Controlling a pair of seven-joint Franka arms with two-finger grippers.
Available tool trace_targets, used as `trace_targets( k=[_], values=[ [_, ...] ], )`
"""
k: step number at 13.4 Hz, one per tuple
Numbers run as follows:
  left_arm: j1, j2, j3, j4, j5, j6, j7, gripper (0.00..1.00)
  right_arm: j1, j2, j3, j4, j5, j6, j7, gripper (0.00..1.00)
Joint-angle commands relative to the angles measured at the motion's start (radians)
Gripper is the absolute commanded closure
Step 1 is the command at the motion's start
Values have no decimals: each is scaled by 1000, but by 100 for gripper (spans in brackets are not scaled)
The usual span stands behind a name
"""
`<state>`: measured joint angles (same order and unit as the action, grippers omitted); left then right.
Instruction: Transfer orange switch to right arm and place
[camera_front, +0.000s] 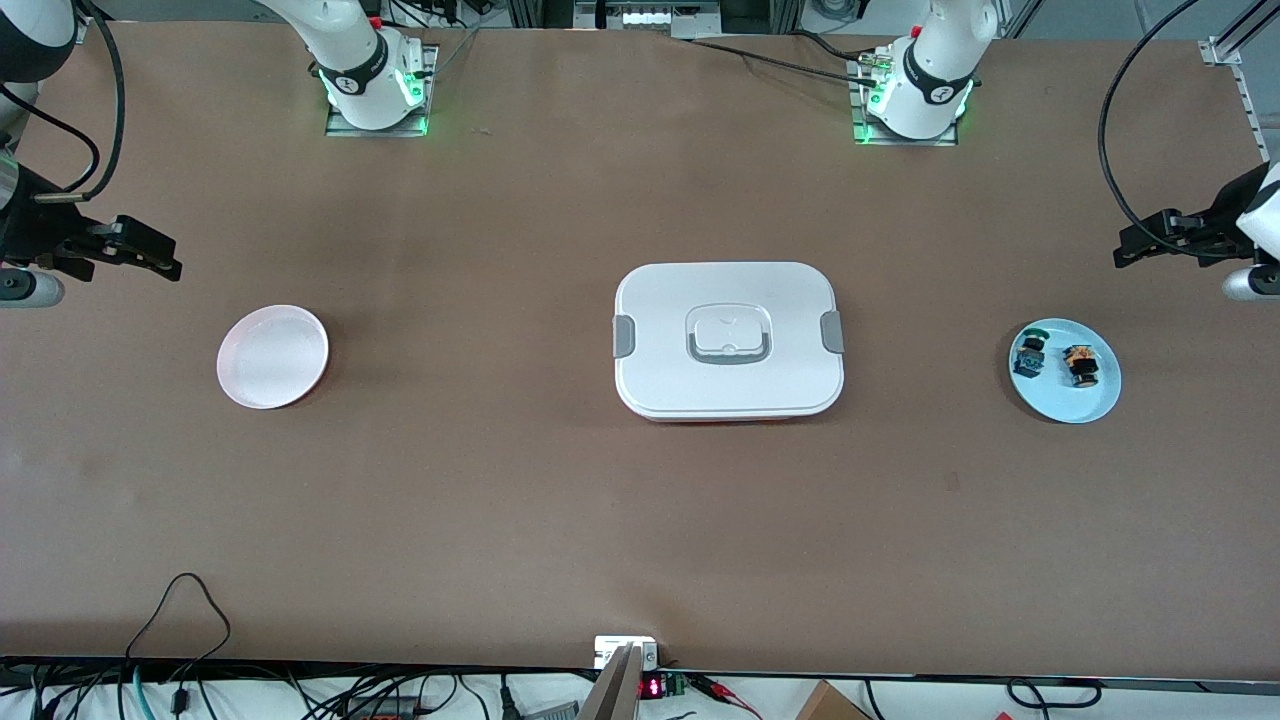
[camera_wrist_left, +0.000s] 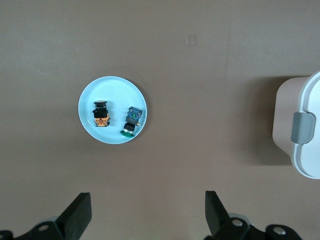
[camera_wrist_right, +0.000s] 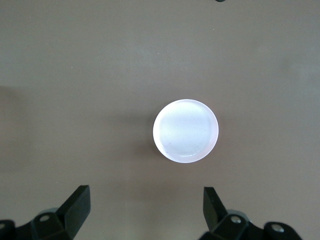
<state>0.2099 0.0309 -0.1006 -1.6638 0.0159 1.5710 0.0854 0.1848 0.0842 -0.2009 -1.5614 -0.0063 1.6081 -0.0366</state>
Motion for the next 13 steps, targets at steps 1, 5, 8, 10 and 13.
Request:
trace_targets(
  k=[1, 5, 8, 10, 13],
  values=[
    [6, 67, 12, 99, -22, -80, 14, 0, -2, 2, 3, 18, 0, -20, 9, 0],
    [9, 49, 10, 56, -24, -95, 7, 0, -4, 3, 3, 17, 0, -19, 11, 0],
    [13, -38, 12, -85, -24, -48, 4, 0, -5, 5, 3, 17, 0, -19, 11, 0],
    [17, -36, 13, -97, -22, -48, 2, 0, -5, 5, 3, 15, 0, -17, 12, 0],
    [20, 10, 13, -100, -4, -51, 58, 0, -7, 5, 3, 17, 0, -17, 11, 0]
  ],
)
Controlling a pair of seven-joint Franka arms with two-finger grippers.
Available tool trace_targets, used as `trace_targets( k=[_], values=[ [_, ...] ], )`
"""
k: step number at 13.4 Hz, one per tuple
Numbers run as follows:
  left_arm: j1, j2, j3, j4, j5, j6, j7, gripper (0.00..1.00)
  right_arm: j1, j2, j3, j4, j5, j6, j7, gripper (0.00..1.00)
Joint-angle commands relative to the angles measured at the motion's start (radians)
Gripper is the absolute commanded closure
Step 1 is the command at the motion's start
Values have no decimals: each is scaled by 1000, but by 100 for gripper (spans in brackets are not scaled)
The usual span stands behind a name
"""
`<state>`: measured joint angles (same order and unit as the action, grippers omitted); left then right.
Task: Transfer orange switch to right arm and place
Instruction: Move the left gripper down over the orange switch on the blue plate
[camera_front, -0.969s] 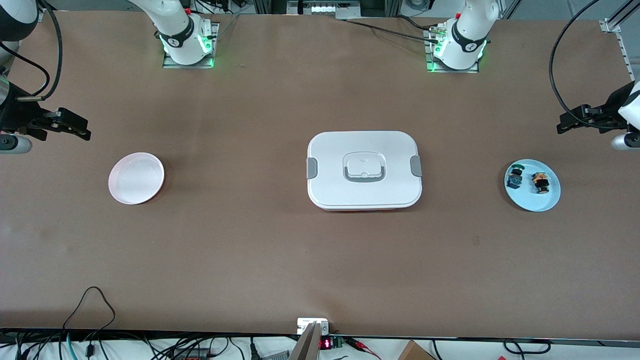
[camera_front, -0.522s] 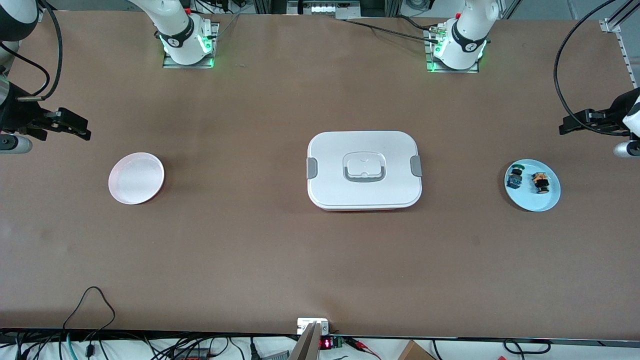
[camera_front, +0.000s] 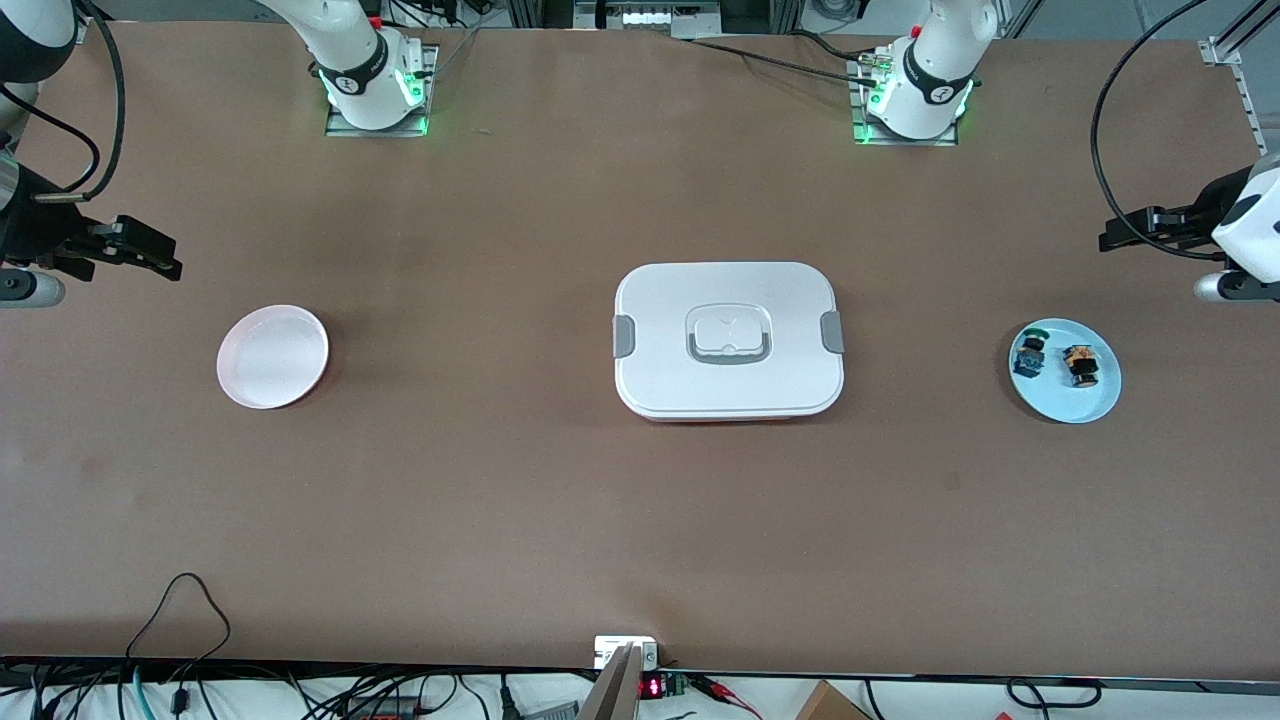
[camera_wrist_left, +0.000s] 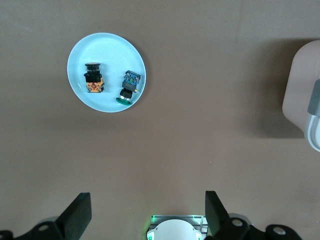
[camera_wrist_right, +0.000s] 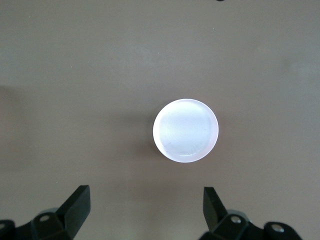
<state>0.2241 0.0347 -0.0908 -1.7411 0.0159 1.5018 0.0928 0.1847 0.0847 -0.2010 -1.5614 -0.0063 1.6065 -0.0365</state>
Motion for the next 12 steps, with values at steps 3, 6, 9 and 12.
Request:
trace_targets(
  k=[3, 6, 9, 12],
  values=[
    [4, 49, 2, -23, 97, 21, 403, 1, -5, 6, 3, 17, 0, -16, 10, 0],
    [43, 111, 3, -25, 150, 93, 864, 1, -5, 6, 3, 17, 0, -16, 10, 0],
    [119, 184, 2, -28, 154, 138, 1138, 0, -5, 6, 3, 17, 0, -17, 12, 0],
    [196, 258, 2, -57, 153, 216, 1428, 0, -7, 6, 3, 17, 0, -17, 12, 0]
  ],
)
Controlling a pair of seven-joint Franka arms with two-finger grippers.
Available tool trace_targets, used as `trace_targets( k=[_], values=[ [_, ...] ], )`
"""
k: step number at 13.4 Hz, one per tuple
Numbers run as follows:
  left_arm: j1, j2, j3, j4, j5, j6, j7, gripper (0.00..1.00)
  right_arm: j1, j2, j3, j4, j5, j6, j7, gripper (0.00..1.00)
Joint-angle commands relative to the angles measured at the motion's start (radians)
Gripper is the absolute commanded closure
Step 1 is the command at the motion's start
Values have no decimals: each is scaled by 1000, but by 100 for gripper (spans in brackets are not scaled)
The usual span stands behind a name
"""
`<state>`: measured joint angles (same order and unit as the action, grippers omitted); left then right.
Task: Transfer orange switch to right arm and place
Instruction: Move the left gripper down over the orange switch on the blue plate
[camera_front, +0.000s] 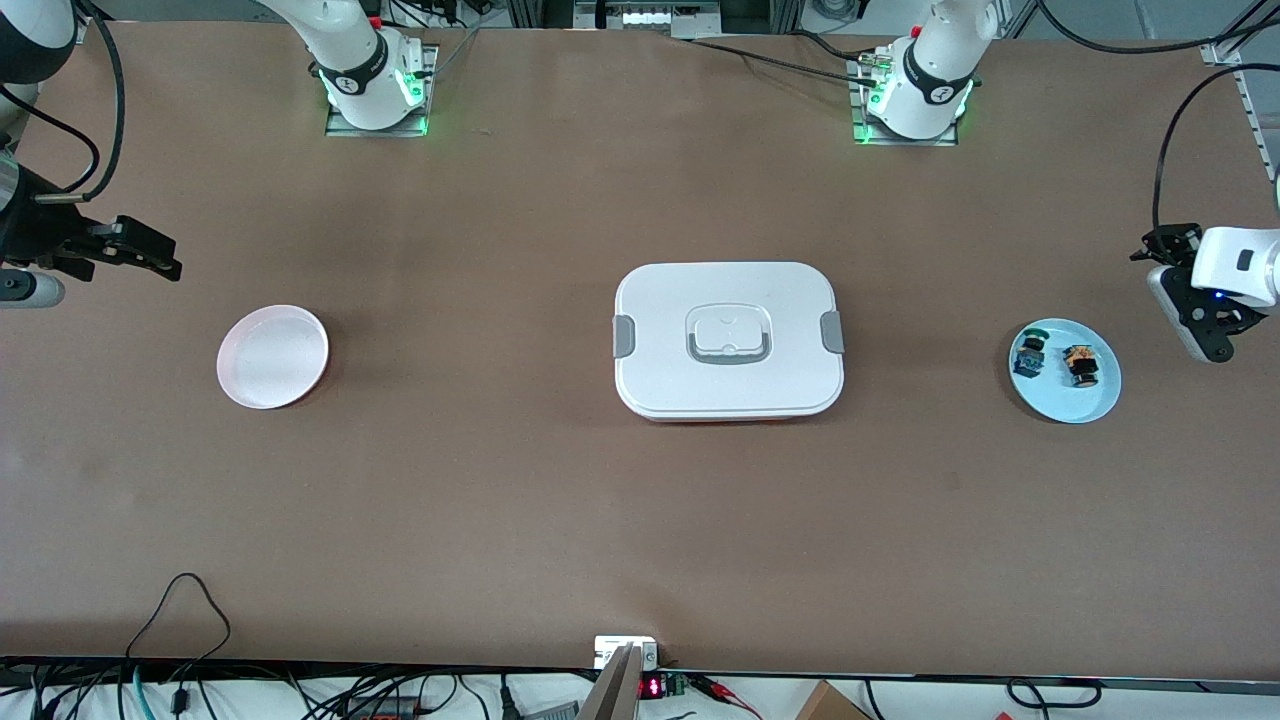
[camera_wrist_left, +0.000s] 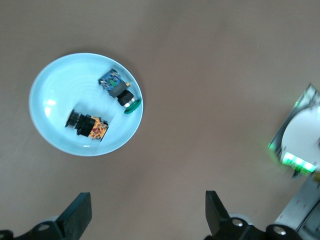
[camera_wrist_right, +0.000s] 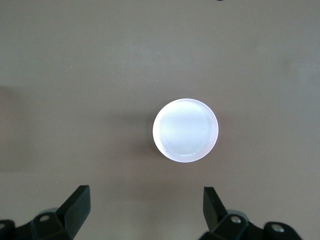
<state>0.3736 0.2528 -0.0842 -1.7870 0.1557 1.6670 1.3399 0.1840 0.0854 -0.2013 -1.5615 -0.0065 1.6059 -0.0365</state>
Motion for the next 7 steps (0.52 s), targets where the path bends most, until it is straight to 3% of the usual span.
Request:
trace_targets(
  k=[1, 4, 7],
  values=[
    [76, 75, -6, -15, 12, 94, 277, 0, -6, 5, 3, 17, 0, -17, 10, 0],
    [110, 192, -6, -15, -25, 232, 593, 0, 0, 4, 3, 17, 0, -17, 12, 0],
    [137, 262, -6, -25, -64, 341, 686, 0, -3, 4, 3, 17, 0, -15, 12, 0]
  ],
)
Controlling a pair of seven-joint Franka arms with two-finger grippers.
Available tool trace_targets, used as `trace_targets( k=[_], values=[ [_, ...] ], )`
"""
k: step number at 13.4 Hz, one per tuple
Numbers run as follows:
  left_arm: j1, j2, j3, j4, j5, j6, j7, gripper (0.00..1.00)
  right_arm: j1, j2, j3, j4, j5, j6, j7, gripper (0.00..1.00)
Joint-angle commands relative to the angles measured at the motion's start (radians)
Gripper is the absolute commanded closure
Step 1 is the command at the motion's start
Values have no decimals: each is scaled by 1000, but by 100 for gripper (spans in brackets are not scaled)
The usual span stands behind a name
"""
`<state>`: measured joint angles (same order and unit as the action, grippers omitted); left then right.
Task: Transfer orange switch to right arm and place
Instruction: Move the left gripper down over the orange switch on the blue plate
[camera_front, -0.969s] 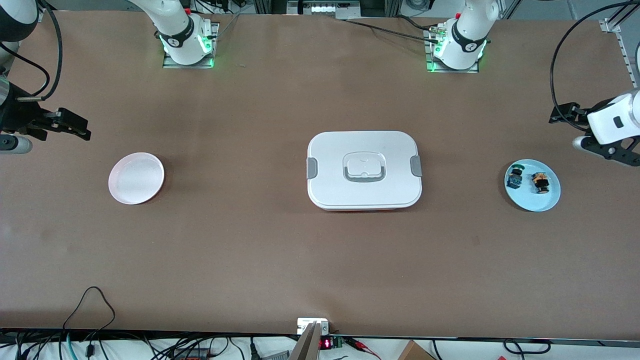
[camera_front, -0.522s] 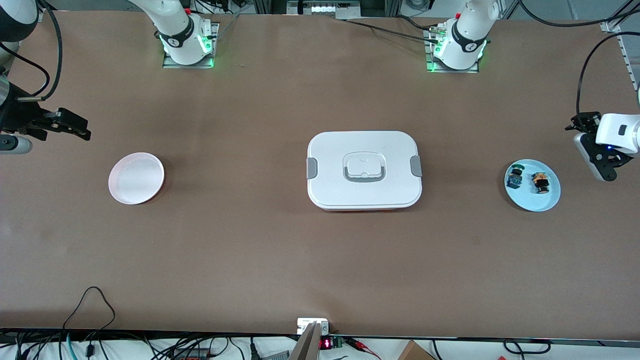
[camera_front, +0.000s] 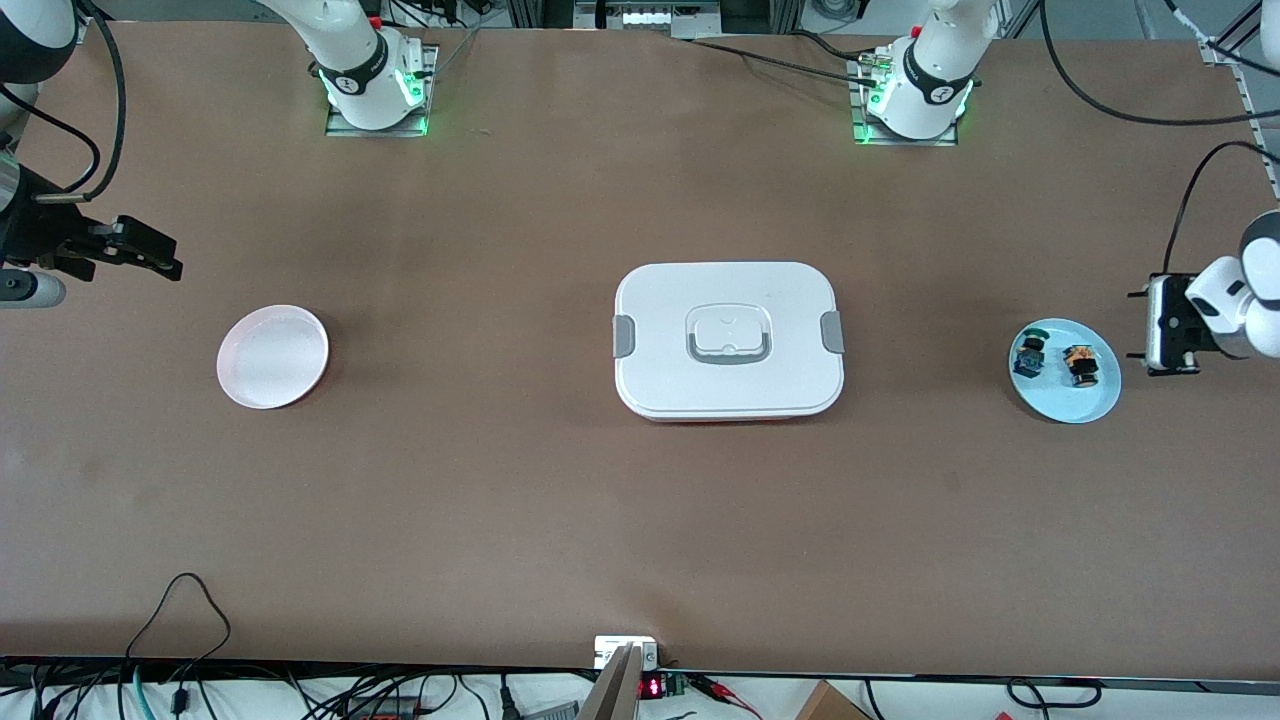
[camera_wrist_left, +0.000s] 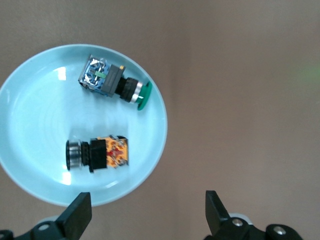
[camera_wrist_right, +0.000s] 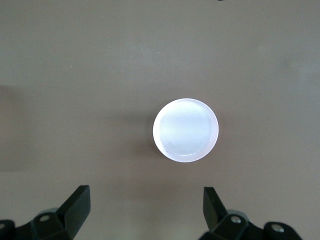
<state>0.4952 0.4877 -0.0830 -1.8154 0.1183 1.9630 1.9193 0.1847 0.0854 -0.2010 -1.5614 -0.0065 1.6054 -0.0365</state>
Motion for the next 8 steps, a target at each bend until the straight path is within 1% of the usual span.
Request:
trace_targets(
  k=[1, 4, 6, 8],
  values=[
    [16, 28, -8, -17, -26, 92, 119, 0, -4, 2, 3, 17, 2, -16, 12, 0],
    [16, 15, -11, -87, -26, 210, 142, 0, -4, -3, 3, 17, 3, -18, 10, 0],
    [16, 11, -27, -96, -26, 231, 142, 0, -8, -3, 0, 17, 11, -19, 7, 0],
    [16, 9, -29, -100, -26, 243, 142, 0, -1, -4, 3, 18, 3, -27, 12, 0]
  ],
)
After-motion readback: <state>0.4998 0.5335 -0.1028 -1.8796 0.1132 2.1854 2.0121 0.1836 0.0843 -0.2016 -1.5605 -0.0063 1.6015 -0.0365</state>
